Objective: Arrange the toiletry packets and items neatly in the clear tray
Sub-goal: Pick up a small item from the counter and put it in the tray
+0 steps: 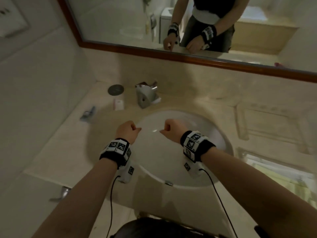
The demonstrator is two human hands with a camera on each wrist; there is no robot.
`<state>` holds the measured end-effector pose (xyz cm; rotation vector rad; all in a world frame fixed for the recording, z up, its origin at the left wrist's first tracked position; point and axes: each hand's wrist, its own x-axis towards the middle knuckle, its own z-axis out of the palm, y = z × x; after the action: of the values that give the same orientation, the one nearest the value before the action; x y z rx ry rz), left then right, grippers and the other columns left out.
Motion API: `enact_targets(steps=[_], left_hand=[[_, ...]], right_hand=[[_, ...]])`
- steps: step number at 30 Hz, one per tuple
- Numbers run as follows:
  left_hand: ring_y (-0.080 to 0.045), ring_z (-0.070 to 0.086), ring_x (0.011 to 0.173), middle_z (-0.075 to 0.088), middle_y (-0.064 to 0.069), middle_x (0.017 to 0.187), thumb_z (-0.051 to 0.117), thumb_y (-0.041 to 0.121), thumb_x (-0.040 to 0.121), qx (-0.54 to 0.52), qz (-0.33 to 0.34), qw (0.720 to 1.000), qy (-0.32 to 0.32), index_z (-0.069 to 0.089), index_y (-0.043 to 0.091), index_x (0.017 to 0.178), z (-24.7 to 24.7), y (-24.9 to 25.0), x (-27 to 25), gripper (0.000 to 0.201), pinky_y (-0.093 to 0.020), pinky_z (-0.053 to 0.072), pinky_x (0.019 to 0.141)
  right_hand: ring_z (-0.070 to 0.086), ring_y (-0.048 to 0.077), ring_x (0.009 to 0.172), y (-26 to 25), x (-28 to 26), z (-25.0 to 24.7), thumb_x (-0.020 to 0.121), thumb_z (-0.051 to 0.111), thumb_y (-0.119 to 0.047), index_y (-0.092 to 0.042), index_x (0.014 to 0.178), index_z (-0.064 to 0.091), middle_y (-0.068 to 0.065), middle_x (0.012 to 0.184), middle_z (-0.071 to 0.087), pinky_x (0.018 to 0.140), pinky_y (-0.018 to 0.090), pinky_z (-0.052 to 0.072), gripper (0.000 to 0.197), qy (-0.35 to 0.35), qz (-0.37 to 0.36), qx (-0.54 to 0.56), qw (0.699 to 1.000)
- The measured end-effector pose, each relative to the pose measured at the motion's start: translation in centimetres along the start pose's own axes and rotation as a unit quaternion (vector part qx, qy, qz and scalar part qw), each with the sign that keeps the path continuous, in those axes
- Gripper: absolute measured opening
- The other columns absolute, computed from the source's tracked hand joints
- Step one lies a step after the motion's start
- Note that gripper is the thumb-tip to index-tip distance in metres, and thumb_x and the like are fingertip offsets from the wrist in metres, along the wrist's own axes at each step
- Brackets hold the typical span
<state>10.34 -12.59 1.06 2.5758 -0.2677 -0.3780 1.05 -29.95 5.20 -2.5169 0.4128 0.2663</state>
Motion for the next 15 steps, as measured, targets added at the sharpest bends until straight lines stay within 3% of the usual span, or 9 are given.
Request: enact_targets(steps=[4, 6, 10, 13, 15], left_hand=[[-0.025, 0.052, 0.078, 0.057, -0.007, 0.085, 0.056, 0.033, 0.091, 0.007, -0.043, 0.999, 0.018, 0.05, 0.012, 0.083, -3.8, -5.7, 2.5, 0.024, -0.03, 0.04, 0.07], [-0.029, 0.058, 0.088, 0.06, -0.009, 0.093, 0.059, 0.032, 0.09, -0.005, -0.075, 0.997, 0.036, 0.054, 0.011, 0.092, -5.9, -8.2, 3.8, 0.022, -0.034, 0.045, 0.076], [-0.034, 0.046, 0.121, 0.051, -0.015, 0.13, 0.065, 0.035, 0.085, 0.026, -0.112, 0.989, 0.097, 0.048, 0.003, 0.127, -9.2, -12.6, 6.7, 0.054, -0.042, 0.04, 0.102], [-0.036, 0.044, 0.125, 0.039, -0.016, 0.141, 0.066, 0.048, 0.08, -0.032, -0.161, 0.98, 0.111, 0.038, 0.007, 0.138, -11.0, -14.9, 8.6, 0.076, -0.046, 0.041, 0.103], [-0.036, 0.047, 0.125, 0.036, -0.013, 0.144, 0.06, 0.061, 0.079, -0.042, -0.176, 0.98, 0.086, 0.035, 0.011, 0.141, -11.5, -15.5, 9.7, 0.083, -0.048, 0.045, 0.1]], right_hand=[[0.05, 0.022, 0.075, -6.6, 4.3, 3.5, 0.087, 0.063, -0.029, -0.025, 0.058, 0.036, 0.003, 0.079, 0.054, 0.068, 0.03, 0.042, 0.04, -0.03, -0.033, -0.007, 0.999], [0.049, 0.022, 0.076, -9.7, 6.2, 5.1, 0.088, 0.062, -0.029, -0.024, 0.059, 0.036, 0.004, 0.079, 0.054, 0.068, 0.028, 0.04, 0.039, -0.051, -0.044, -0.009, 0.998], [0.046, 0.021, 0.071, -13.7, 9.1, 7.7, 0.09, 0.06, -0.028, -0.022, 0.061, 0.035, -0.003, 0.065, 0.043, 0.063, 0.027, 0.037, 0.039, -0.072, -0.047, 0.007, 0.996], [0.043, 0.019, 0.07, -15.5, 10.8, 9.1, 0.091, 0.059, -0.024, -0.021, 0.06, 0.034, -0.003, 0.066, 0.041, 0.058, 0.025, 0.034, 0.041, -0.08, -0.053, 0.014, 0.995], [0.044, 0.02, 0.073, -16.2, 11.7, 9.9, 0.09, 0.06, -0.026, -0.022, 0.06, 0.034, -0.004, 0.066, 0.04, 0.064, 0.027, 0.036, 0.04, -0.084, -0.052, 0.003, 0.995]])
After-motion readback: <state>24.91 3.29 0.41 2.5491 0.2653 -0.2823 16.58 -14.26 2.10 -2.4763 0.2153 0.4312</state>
